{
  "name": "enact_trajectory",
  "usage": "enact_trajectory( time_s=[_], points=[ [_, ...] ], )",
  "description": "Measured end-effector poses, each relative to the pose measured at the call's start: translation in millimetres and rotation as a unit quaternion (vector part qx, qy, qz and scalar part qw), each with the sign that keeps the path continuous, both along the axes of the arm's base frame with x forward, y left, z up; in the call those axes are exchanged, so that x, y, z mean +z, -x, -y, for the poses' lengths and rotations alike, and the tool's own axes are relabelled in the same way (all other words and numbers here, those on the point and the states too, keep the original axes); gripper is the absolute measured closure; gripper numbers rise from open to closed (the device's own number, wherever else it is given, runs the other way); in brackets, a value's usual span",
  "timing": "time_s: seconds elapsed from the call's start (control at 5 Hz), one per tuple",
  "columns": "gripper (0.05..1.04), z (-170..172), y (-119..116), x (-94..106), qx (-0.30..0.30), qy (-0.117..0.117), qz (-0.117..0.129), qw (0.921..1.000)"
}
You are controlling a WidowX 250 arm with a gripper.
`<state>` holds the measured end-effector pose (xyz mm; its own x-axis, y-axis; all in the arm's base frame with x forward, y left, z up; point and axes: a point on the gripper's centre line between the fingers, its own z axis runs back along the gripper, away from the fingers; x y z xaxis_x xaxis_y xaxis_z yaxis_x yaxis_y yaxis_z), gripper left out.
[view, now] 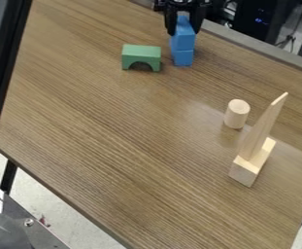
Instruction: Put the blue block on top of other blue block
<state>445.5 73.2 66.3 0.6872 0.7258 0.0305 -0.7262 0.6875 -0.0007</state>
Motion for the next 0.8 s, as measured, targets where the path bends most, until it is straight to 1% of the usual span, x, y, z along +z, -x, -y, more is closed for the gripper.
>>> enact_trajectory(
  time_s=[0.2,0.4,0.6,0.8],
  points=[
    [0.159,1.6,3.0,-7.8,-0.002,0.001,-0.013,0.9999],
    [0.078,2.2,3.5,-8.2,-0.003,0.003,-0.014,0.9999],
    [0.083,3.5,4.2,-9.3,-0.005,0.007,-0.016,0.9998],
    [0.083,7.2,7.9,-2.4,-0.008,0.019,-0.013,0.9997]
  ],
)
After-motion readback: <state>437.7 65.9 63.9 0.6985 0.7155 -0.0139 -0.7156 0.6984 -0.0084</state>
